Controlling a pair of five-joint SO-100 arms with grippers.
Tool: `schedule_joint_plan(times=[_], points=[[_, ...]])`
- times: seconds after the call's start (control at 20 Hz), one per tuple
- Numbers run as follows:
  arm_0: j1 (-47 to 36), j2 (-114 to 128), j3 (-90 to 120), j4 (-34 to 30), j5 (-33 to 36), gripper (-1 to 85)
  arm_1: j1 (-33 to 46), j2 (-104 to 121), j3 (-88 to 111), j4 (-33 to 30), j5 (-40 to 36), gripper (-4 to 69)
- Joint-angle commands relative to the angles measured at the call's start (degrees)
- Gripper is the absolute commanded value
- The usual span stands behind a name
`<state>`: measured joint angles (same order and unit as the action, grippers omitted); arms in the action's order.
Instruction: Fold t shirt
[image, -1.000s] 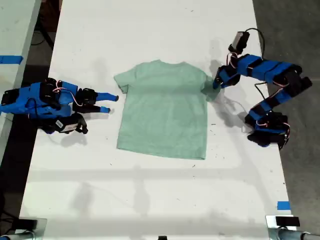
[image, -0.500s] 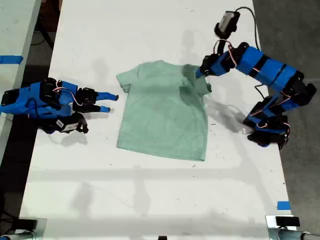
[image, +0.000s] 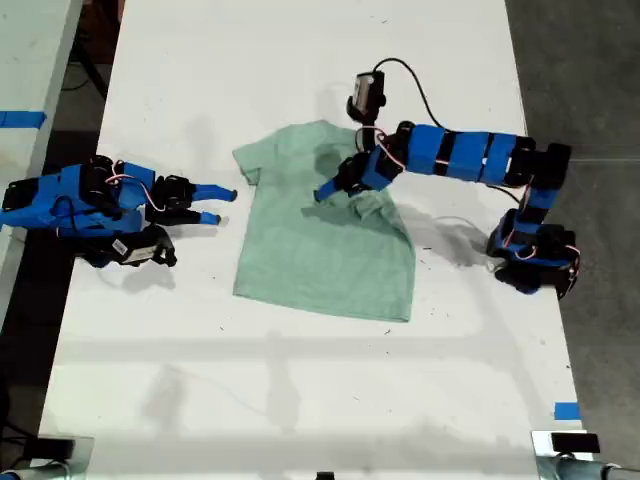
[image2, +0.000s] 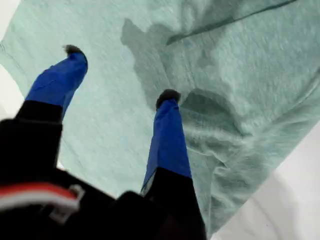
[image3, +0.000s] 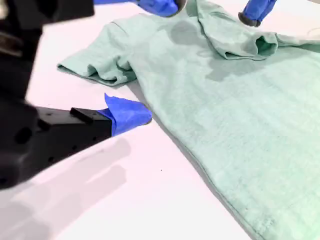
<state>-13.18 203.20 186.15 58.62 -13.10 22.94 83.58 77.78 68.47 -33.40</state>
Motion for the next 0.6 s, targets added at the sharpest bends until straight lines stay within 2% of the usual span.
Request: schedule_joint_plan(times=[0.0,0.15,0.2,0.25,0.35,0.45,0.5,0.55], points=[[-0.2,-0.4,2.5,0.1,0.6,28.9,0.5,5.2,-8.3,7.7,-0.3,32.1],[-0.2,-0.4,2.5,0.1,0.7,28.9,1.9,19.1,-4.0,16.8,1.8,30.6],[-0.2,-0.4,2.5,0.1,0.7,28.9,1.9,25.4,1.3,18.1,3.2,28.8],[-0.2,-0.4,2.5,0.1,0.7,28.9,1.1,33.1,9.6,17.6,4.9,26.5],[0.8,-0.5,2.5,0.2,1.1,28.9,-1.5,51.7,32.1,12.2,8.4,20.2],[0.7,-0.6,2.5,0.3,5.7,28.3,-1.1,73.3,57.1,9.5,10.2,2.3],[-0.3,0.5,2.5,0.1,8.2,28.5,-1.5,85.2,67.9,10.0,10.9,2.3],[-0.4,1.6,2.5,-0.1,9.5,25.0,-4.1,97.6,76.7,11.7,11.9,2.3]])
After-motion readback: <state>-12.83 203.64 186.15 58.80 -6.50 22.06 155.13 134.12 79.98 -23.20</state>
